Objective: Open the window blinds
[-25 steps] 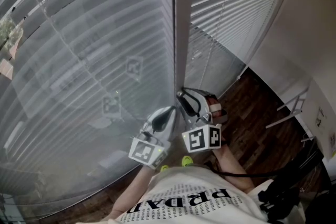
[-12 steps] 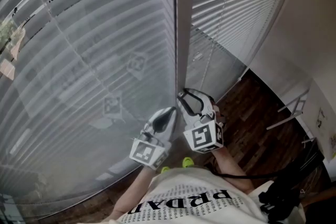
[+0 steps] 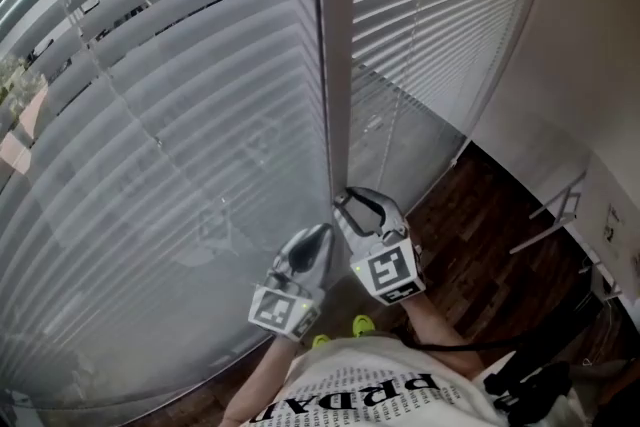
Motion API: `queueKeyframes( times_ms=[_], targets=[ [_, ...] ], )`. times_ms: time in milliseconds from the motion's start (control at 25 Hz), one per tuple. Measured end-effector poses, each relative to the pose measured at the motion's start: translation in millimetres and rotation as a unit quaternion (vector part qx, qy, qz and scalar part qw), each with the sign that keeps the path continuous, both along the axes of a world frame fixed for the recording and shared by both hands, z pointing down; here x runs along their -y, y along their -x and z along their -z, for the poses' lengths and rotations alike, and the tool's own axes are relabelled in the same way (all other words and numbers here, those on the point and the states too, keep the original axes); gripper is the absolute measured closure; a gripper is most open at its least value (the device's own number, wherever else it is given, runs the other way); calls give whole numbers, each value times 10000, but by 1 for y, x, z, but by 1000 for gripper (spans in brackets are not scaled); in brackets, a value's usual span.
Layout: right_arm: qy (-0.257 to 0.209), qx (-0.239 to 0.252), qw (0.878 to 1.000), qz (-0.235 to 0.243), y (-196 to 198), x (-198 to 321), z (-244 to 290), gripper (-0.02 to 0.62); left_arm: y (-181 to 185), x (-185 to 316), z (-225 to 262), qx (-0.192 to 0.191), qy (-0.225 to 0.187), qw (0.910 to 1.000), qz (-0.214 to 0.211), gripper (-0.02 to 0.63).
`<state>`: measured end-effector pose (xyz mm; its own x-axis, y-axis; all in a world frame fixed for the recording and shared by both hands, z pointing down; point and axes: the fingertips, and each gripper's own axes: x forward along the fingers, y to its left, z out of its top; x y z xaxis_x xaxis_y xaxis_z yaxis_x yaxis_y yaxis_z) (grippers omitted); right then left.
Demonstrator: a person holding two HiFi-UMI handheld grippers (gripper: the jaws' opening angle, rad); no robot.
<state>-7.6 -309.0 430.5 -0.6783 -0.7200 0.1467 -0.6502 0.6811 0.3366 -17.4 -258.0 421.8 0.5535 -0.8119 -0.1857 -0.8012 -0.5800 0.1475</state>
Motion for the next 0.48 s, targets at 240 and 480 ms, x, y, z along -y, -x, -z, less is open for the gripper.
queueKeyframes(
  times_ms=[240, 480],
  targets=[
    [297, 245, 9991, 154, 10, 0, -12, 465, 12, 0, -23, 112, 48, 9999, 17, 612],
    [334, 297, 9989, 134, 5, 4, -9, 465, 7, 4, -18, 82, 4, 9999, -82, 612]
  ],
)
